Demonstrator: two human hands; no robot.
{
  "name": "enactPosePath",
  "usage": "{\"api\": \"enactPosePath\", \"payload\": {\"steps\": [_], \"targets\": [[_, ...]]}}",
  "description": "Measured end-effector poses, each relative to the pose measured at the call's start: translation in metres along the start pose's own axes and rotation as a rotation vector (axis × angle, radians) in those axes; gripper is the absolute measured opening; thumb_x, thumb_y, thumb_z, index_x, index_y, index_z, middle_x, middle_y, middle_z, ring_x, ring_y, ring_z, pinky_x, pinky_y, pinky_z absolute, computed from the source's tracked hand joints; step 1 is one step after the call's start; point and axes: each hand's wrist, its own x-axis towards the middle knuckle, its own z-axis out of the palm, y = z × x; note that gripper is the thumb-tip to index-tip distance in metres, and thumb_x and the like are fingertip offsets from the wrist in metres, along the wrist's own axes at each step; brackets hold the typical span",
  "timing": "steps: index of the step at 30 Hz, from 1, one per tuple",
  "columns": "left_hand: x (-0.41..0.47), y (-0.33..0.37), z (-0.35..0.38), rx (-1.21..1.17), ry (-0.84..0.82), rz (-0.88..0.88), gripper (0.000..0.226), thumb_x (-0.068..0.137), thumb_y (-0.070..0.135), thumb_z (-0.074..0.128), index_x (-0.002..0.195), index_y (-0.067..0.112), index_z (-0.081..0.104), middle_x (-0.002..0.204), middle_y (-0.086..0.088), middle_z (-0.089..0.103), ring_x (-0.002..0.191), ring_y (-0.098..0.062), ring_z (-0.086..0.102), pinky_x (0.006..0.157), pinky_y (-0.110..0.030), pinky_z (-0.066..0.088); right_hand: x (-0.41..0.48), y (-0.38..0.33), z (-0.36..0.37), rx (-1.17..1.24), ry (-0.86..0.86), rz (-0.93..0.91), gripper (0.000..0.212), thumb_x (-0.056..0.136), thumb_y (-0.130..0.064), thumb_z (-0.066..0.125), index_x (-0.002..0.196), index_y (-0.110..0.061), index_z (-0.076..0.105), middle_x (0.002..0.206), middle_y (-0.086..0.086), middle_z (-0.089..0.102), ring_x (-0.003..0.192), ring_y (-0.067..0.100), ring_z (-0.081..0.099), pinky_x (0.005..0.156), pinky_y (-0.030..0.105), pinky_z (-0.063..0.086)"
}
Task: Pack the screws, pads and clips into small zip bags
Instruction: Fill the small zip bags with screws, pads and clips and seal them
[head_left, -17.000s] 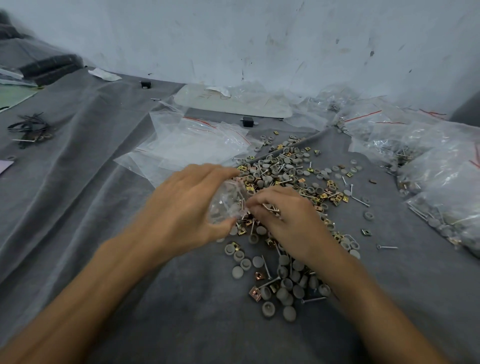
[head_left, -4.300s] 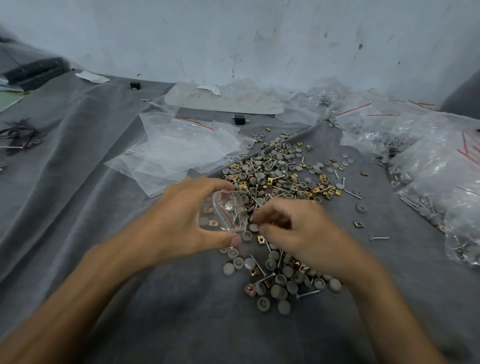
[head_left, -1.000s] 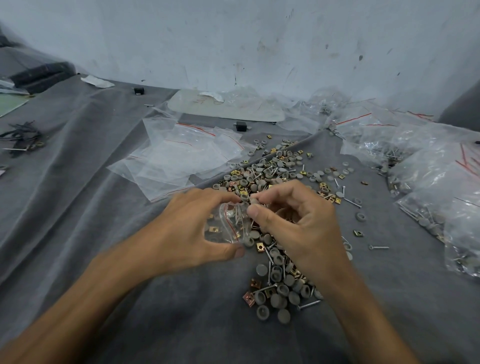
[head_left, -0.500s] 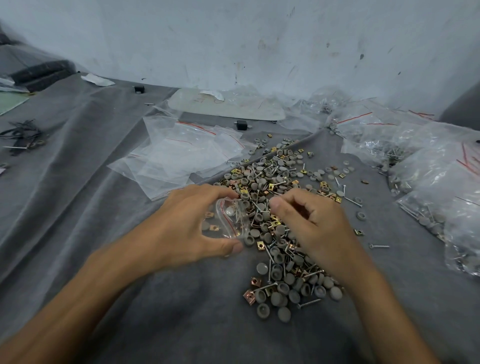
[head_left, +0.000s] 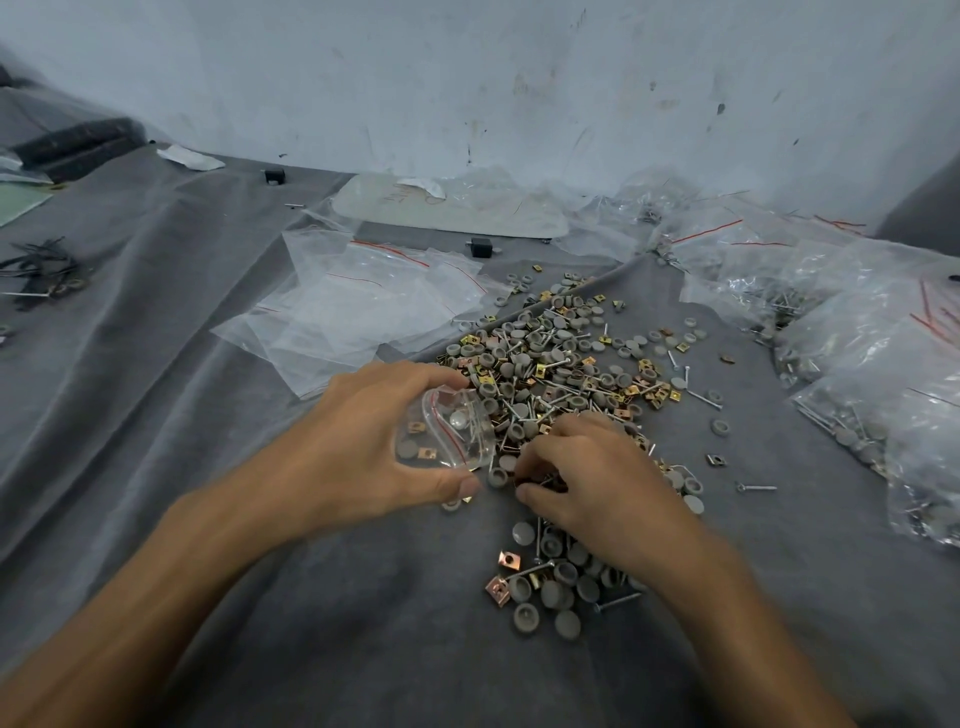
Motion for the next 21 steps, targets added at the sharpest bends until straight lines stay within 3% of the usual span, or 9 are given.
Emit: {"api": "enactPosePath", "payload": {"steps": [6, 9, 12, 16, 18, 21], "targets": [[0.001, -0.002, 0.002, 0.025, -0.016, -0.005, 0.087, 0.065, 0.079, 0.067, 0.142, 0.048, 0.041, 0.132, 0.034, 0.041, 0.13, 0.004, 0.034, 0.11, -0.03, 0.032, -0.001, -0.001, 0.001, -0.051, -0.044, -0.02, 0.025, 0.095, -0.049, 0.062, 0.116, -0.037, 0.065, 0.099, -0.015, 0.041, 0.107, 0.013, 0.038, 0.088, 0.033, 0.037], [0.001, -0.002, 0.002, 0.033, -0.024, -0.008, 0.088, 0.065, 0.08, 0.067, 0.142, 0.05, 0.038, 0.136, 0.033, 0.041, 0.131, 0.003, 0.034, 0.109, -0.03, 0.032, 0.0, 0.002, 0.0, 0.005, -0.044, -0.022, 0.015, 0.093, -0.046, 0.066, 0.103, -0.037, 0.06, 0.097, -0.02, 0.044, 0.103, 0.009, 0.039, 0.085, 0.031, 0.037], [0.001, -0.001, 0.003, 0.04, -0.009, -0.007, 0.085, 0.066, 0.076, 0.071, 0.141, 0.049, 0.04, 0.14, 0.027, 0.045, 0.132, 0.001, 0.034, 0.111, -0.032, 0.033, 0.001, 0.005, -0.001, 0.162, 0.045, -0.024, 0.014, 0.091, -0.044, 0.069, 0.092, -0.036, 0.057, 0.094, -0.02, 0.05, 0.096, 0.001, 0.045, 0.081, 0.026, 0.041], [0.001, 0.001, 0.005, 0.054, 0.01, 0.02, 0.082, 0.07, 0.072, 0.075, 0.14, 0.047, 0.043, 0.138, 0.026, 0.046, 0.128, 0.004, 0.034, 0.108, -0.028, 0.029, -0.001, -0.002, -0.004, 0.581, 0.386, -0.054, 0.008, 0.092, -0.034, 0.072, 0.09, -0.033, 0.064, 0.084, -0.012, 0.061, 0.077, 0.006, 0.057, 0.066, 0.016, 0.042], [0.001, 0.001, 0.006, 0.063, 0.016, 0.032, 0.082, 0.07, 0.072, 0.074, 0.14, 0.045, 0.044, 0.137, 0.025, 0.048, 0.125, 0.005, 0.034, 0.106, -0.026, 0.028, -0.002, -0.011, -0.005, 0.762, 0.395, -0.098, 0.004, 0.091, -0.03, 0.073, 0.091, -0.032, 0.069, 0.081, -0.011, 0.065, 0.071, 0.006, 0.06, 0.063, 0.015, 0.044], [0.001, 0.002, 0.005, 0.062, 0.012, 0.034, 0.081, 0.069, 0.072, 0.073, 0.141, 0.045, 0.044, 0.138, 0.024, 0.048, 0.124, 0.006, 0.034, 0.105, -0.025, 0.028, -0.003, -0.019, -0.005, 0.745, 0.3, -0.166, 0.012, 0.093, -0.024, 0.072, 0.1, -0.034, 0.076, 0.093, -0.015, 0.069, 0.086, 0.006, 0.068, 0.072, 0.011, 0.048]]}}
